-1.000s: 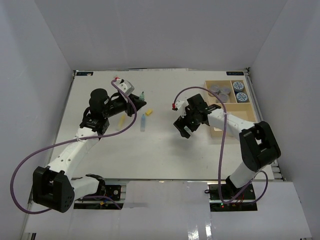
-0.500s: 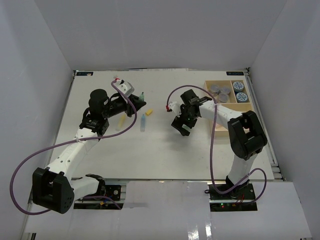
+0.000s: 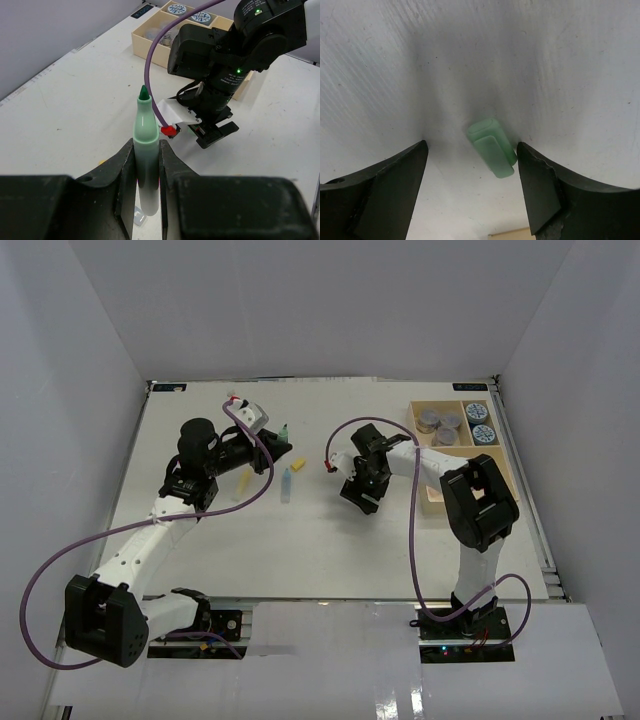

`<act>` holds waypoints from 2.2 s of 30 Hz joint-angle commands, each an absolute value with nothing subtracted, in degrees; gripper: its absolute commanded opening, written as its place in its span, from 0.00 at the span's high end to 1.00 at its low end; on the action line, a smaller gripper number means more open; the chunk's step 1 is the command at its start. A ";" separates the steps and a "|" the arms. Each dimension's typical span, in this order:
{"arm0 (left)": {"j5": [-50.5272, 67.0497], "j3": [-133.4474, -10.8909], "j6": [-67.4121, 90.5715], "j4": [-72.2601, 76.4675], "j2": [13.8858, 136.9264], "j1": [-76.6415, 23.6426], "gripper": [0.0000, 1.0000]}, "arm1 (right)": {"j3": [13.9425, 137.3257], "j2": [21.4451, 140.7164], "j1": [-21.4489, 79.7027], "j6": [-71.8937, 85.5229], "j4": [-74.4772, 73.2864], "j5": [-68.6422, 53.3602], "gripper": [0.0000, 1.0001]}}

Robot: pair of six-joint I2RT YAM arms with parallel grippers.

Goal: Sort the stationery into containers
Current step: Pick up the pen cap from the center of the board, then close the pen cap on the pen.

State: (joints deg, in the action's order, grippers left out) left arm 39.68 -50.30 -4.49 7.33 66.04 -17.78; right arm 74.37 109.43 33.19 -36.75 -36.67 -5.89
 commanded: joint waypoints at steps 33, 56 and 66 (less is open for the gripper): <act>43.77 -50.89 -3.34 8.00 66.01 -17.58 1.00 | 77.35 112.50 36.39 -33.40 -37.35 -0.26 0.47; 47.90 -49.40 5.27 15.11 65.57 -17.75 1.00 | 82.26 82.72 43.32 -1.07 -17.26 5.36 0.90; 46.76 -48.87 6.94 16.52 66.27 -18.63 1.00 | 78.49 75.68 51.59 10.46 5.96 15.55 0.92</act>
State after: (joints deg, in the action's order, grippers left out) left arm 46.78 -49.28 6.13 14.85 66.63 -18.26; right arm 79.70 76.73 49.67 5.85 -4.91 10.09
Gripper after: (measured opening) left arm 0.290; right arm 0.319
